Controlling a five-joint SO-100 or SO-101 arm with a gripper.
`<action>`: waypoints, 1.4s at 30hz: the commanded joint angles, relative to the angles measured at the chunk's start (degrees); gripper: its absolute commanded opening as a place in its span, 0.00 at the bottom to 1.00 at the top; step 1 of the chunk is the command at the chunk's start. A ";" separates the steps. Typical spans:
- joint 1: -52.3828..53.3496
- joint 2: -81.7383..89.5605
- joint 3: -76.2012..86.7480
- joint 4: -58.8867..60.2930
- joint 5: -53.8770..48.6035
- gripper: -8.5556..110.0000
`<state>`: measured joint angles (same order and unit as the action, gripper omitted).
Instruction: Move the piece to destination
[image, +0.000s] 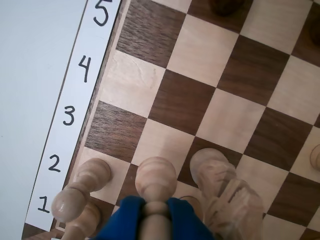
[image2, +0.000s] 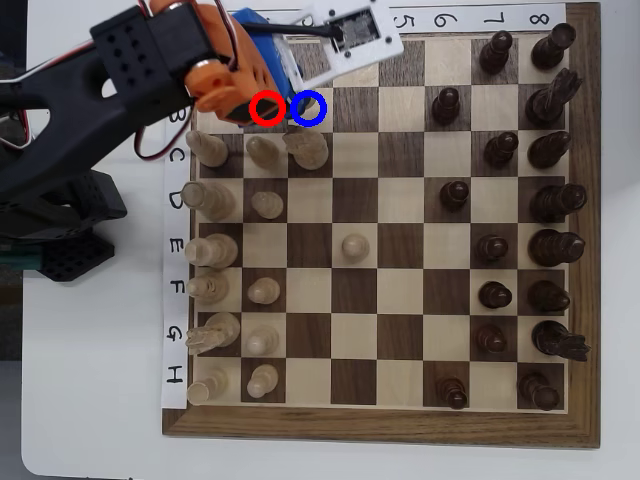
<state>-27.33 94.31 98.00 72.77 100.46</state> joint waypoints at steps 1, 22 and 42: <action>1.93 0.26 1.41 -5.62 24.08 0.07; 0.35 0.35 9.93 -15.82 23.82 0.07; 1.41 -2.72 8.79 -16.88 22.50 0.09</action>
<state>-27.33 91.14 108.19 58.71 100.46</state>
